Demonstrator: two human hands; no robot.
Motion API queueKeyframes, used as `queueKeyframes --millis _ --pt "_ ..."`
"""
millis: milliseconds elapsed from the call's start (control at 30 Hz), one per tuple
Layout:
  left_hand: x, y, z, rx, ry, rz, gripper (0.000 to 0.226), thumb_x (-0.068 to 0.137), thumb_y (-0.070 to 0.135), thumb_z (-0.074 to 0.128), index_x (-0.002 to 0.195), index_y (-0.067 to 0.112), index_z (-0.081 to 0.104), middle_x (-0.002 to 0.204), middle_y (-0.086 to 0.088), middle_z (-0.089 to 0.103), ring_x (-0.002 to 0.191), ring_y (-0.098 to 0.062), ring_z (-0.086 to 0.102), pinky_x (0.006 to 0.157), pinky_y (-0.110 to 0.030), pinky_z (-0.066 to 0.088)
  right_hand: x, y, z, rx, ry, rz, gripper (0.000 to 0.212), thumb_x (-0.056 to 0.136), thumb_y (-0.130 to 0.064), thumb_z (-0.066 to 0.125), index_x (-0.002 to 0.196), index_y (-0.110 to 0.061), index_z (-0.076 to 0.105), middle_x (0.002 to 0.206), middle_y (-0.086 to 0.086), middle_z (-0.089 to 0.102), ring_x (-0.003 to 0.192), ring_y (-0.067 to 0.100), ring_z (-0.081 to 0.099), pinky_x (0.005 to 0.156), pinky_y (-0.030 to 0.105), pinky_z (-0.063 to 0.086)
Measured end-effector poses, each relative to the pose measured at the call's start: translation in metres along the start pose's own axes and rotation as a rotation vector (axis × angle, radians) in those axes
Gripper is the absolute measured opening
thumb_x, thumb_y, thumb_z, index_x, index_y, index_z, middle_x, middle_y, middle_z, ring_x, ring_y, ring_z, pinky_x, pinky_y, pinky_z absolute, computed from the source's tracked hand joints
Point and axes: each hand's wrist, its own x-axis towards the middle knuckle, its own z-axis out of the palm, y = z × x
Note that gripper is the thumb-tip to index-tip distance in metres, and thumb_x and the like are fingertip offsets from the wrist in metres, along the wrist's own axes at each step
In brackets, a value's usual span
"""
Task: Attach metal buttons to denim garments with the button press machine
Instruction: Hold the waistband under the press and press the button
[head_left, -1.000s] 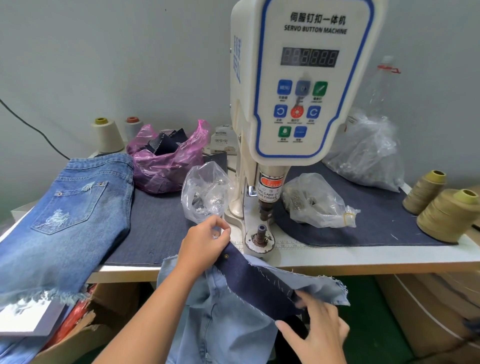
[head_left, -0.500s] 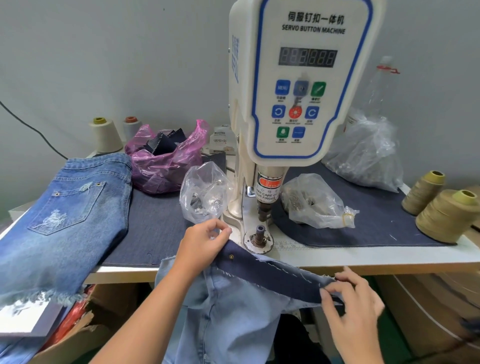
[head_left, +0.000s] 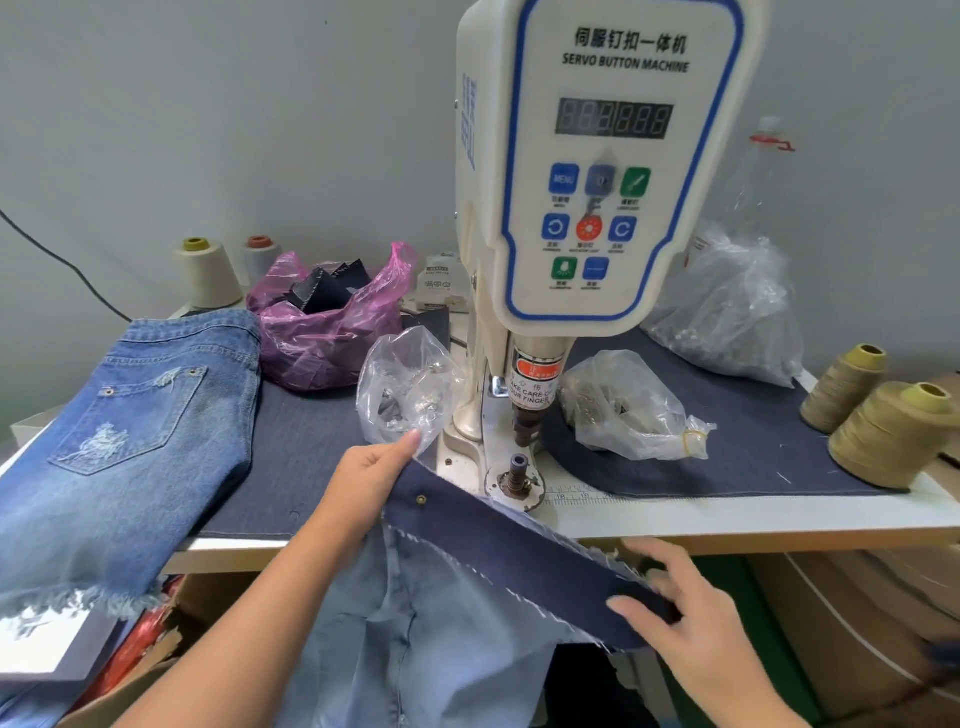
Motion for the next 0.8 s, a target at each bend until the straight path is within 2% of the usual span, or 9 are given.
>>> queueKeyframes --millis 67,133,233,367,433,567,667,733,800 --pt "0.001 0.003 -0.011 -0.073 -0.031 -0.073 0.082 0.063 0.061 0.071 0.077 -0.018 0.056 0.074 -0.03 0.058 0.063 -0.032 0.054 0.059 -0.032 0.045 0.013 -0.01 -0.014 -0.12 -0.073 -0.096 0.02 0.074 -0.064 0.048 0.071 -0.047 0.058 0.064 -0.012 0.061 0.069 0.003 0.057 0.057 0.014 0.038" --pt "0.003 0.007 -0.021 -0.046 -0.055 -0.095 0.087 0.062 0.062 0.07 0.085 -0.021 0.057 0.082 -0.036 0.064 0.067 -0.034 0.062 0.06 -0.031 0.05 0.027 -0.024 -0.022 0.002 -0.094 -0.167 0.029 0.079 -0.058 0.048 0.067 -0.035 0.061 0.06 -0.007 0.057 0.056 0.004 0.051 0.052 0.013 0.034" --pt "0.006 0.019 -0.033 0.046 -0.075 -0.117 0.077 0.059 0.067 0.067 0.077 -0.007 0.07 0.081 -0.027 0.07 0.065 -0.028 0.068 0.06 -0.028 0.054 0.049 -0.044 -0.034 0.19 -0.129 -0.183 0.035 0.08 -0.047 0.054 0.068 -0.015 0.059 0.057 0.0 0.049 0.053 0.0 0.042 0.052 0.012 0.032" --pt "0.012 0.019 -0.043 0.238 -0.008 -0.144 0.071 0.075 0.067 0.059 0.078 -0.003 0.069 0.074 -0.01 0.073 0.067 -0.02 0.067 0.073 -0.032 0.047 0.074 -0.065 -0.033 0.298 -0.299 -0.116 0.044 0.09 -0.043 0.057 0.06 -0.013 0.047 0.056 -0.013 0.033 0.054 0.001 0.03 0.052 0.011 0.028" --pt "0.01 0.016 -0.041 0.371 0.106 -0.044 0.051 0.093 0.049 0.053 0.076 0.004 0.07 0.074 -0.002 0.072 0.072 -0.019 0.066 0.071 -0.031 0.045 0.08 -0.068 -0.027 0.373 -0.343 -0.056 0.036 0.083 -0.04 0.056 0.061 -0.012 0.049 0.063 -0.004 0.036 0.061 0.008 0.033 0.06 0.018 0.03" --pt "-0.003 0.037 -0.027 0.702 0.341 0.444 0.024 0.098 0.021 0.05 0.083 0.015 0.066 0.082 0.006 0.066 0.081 -0.013 0.058 0.074 -0.033 0.041 0.087 -0.069 -0.019 0.524 -0.392 0.018 0.046 0.081 -0.039 0.061 0.076 0.007 0.052 0.078 0.008 0.047 0.076 0.02 0.04 0.073 0.035 0.031" --pt "-0.017 0.067 0.002 0.781 0.084 0.673 0.025 0.095 0.036 0.047 0.094 0.021 0.067 0.09 0.01 0.066 0.086 -0.007 0.058 0.078 -0.026 0.043 0.094 -0.067 -0.017 0.577 -0.428 0.056 0.044 0.081 -0.038 0.066 0.081 0.005 0.059 0.082 0.01 0.057 0.08 0.019 0.05 0.075 0.032 0.039" --pt "-0.026 0.076 0.025 0.848 -0.179 0.608 0.036 0.089 0.057 0.037 0.104 0.033 0.06 0.095 0.016 0.066 0.086 -0.001 0.057 0.078 -0.027 0.046 0.097 -0.067 -0.016 0.578 -0.452 0.074 0.031 0.08 -0.037 0.065 0.078 -0.007 0.069 0.08 0.005 0.066 0.077 0.014 0.058 0.071 0.023 0.046" --pt "-0.028 0.073 0.037 0.834 -0.316 0.492 0.036 0.087 0.063 0.038 0.107 0.036 0.051 0.093 0.015 0.066 0.077 -0.001 0.056 0.078 -0.034 0.048 0.098 -0.068 -0.016 0.583 -0.47 0.077 0.027 0.077 -0.041 0.065 0.078 -0.016 0.073 0.079 0.002 0.069 0.074 0.009 0.061 0.066 0.019 0.048"
